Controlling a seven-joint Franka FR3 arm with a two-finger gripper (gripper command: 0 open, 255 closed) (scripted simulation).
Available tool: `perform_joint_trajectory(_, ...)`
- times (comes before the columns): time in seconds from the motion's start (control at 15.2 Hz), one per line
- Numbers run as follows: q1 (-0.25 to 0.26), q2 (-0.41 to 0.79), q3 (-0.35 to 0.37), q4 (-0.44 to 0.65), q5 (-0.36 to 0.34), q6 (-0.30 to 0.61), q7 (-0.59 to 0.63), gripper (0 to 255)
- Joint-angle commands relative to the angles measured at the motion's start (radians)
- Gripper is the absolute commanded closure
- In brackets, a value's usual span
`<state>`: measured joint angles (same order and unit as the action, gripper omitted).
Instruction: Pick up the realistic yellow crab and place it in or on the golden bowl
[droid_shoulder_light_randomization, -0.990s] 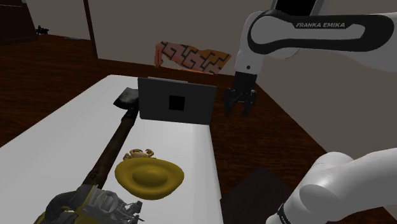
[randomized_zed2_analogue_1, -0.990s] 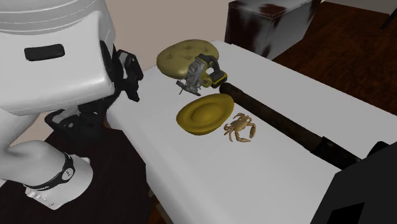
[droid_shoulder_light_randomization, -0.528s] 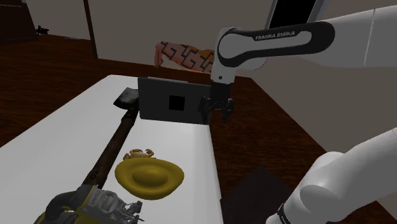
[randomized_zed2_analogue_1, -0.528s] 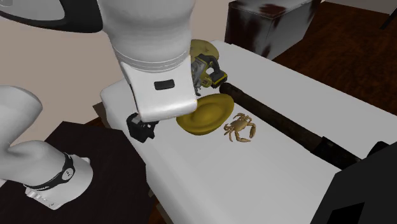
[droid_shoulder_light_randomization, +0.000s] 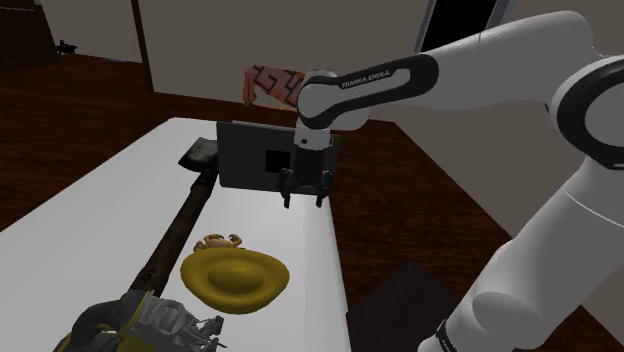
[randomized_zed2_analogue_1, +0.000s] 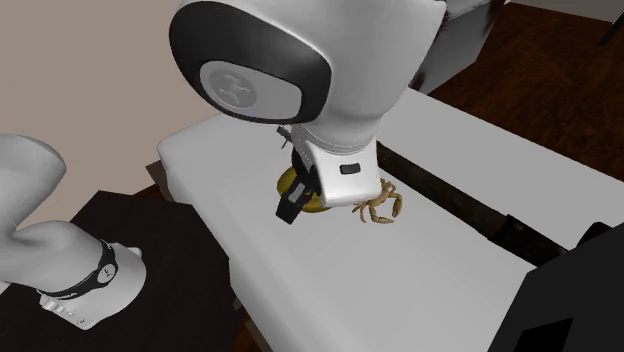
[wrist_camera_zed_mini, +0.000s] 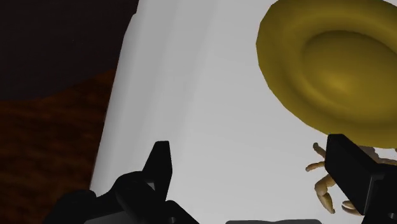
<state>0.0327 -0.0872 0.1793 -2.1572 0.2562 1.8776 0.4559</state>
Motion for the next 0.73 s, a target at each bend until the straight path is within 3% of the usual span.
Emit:
perform_joint_trajectory(0.0, 0.005, 0.088, 0.01, 0.057, -0.004, 0.025, 0.035, 0)
perform_joint_trajectory(0.66, 0.057, 0.492, 0.021, 0.366, -0.033, 0.093, 0.191, 0)
